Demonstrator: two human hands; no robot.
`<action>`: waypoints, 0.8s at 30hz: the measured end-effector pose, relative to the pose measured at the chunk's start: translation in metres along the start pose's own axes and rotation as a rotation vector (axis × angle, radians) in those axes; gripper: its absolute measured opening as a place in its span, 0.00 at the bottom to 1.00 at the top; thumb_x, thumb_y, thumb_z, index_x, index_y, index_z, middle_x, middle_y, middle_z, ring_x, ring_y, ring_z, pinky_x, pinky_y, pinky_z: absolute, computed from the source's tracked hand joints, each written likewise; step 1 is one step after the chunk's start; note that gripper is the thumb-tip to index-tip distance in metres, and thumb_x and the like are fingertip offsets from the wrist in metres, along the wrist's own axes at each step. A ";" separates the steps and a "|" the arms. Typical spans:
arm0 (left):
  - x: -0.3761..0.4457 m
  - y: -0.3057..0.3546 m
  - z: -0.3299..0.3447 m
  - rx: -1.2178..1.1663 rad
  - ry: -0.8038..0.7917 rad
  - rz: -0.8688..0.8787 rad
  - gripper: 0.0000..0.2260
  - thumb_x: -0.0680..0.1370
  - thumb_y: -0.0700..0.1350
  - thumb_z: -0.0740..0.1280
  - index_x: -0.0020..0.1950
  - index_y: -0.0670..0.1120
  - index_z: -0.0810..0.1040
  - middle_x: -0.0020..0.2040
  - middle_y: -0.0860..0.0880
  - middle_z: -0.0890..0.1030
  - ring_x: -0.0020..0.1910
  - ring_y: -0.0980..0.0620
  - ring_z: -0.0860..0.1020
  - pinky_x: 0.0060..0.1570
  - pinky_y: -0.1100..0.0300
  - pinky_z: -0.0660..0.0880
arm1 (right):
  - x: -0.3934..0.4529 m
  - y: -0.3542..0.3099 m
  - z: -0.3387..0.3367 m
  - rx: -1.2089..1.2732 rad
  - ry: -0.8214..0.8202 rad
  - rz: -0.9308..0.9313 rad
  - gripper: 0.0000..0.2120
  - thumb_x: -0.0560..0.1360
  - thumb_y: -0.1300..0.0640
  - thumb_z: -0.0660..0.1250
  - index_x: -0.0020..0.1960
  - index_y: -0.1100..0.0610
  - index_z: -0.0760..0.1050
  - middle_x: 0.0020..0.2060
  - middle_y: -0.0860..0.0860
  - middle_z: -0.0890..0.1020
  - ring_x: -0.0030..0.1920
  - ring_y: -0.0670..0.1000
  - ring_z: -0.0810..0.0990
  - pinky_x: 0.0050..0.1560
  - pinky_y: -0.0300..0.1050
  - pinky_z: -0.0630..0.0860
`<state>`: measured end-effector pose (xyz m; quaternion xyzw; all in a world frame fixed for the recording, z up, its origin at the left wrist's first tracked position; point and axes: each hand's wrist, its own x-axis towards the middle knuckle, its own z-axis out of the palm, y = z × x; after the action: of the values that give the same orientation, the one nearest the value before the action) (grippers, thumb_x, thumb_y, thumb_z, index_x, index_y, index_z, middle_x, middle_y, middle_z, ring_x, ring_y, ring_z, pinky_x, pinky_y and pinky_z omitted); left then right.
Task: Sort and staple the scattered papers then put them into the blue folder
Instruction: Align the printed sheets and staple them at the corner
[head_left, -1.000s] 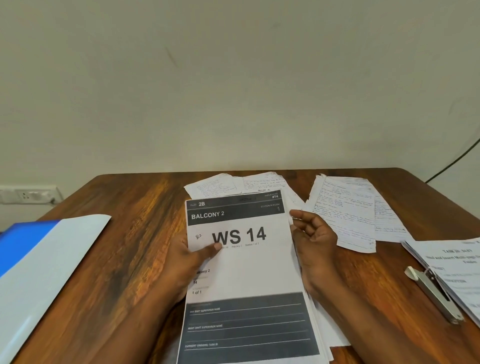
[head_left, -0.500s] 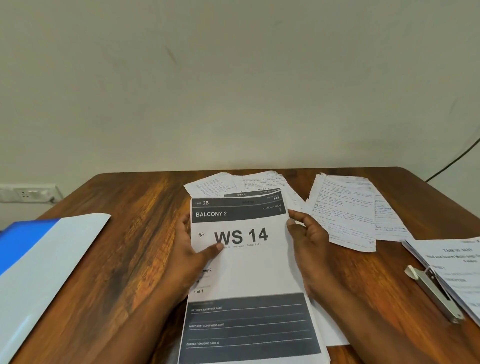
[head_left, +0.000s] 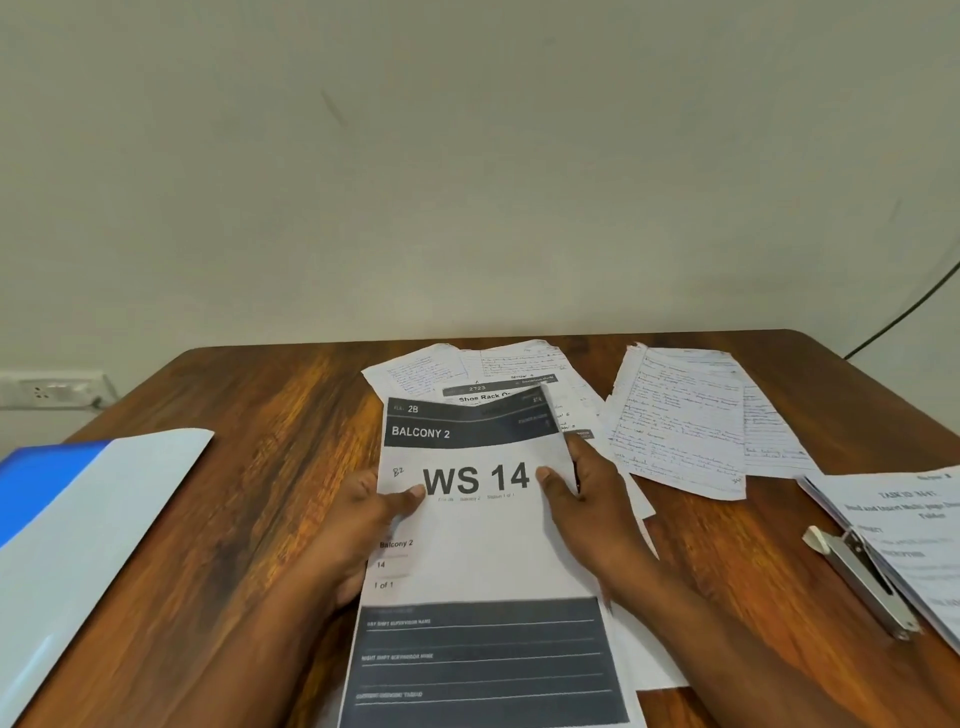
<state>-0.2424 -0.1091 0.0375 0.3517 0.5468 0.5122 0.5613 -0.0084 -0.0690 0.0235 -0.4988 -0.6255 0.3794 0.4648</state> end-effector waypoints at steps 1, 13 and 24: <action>0.001 0.001 -0.003 0.013 0.003 -0.013 0.07 0.83 0.34 0.66 0.59 0.39 0.82 0.54 0.38 0.87 0.50 0.36 0.87 0.42 0.46 0.86 | -0.001 0.000 0.001 -0.013 -0.026 -0.001 0.17 0.84 0.57 0.65 0.70 0.45 0.71 0.65 0.39 0.77 0.57 0.35 0.76 0.46 0.21 0.72; 0.015 0.014 -0.055 0.078 0.105 -0.025 0.11 0.81 0.37 0.69 0.63 0.38 0.80 0.57 0.37 0.86 0.54 0.31 0.85 0.57 0.33 0.80 | 0.016 0.001 -0.043 -0.459 0.119 0.028 0.14 0.77 0.44 0.74 0.60 0.46 0.78 0.48 0.41 0.83 0.46 0.44 0.82 0.42 0.37 0.73; 0.022 0.011 -0.068 0.048 0.219 -0.009 0.06 0.81 0.36 0.70 0.57 0.43 0.81 0.51 0.41 0.88 0.44 0.36 0.88 0.33 0.49 0.83 | 0.029 0.016 -0.071 -0.677 0.029 0.223 0.35 0.66 0.41 0.82 0.66 0.52 0.72 0.63 0.50 0.80 0.59 0.53 0.79 0.50 0.46 0.73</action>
<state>-0.3136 -0.0964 0.0317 0.3043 0.6186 0.5318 0.4919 0.0621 -0.0362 0.0339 -0.6950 -0.6508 0.1918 0.2381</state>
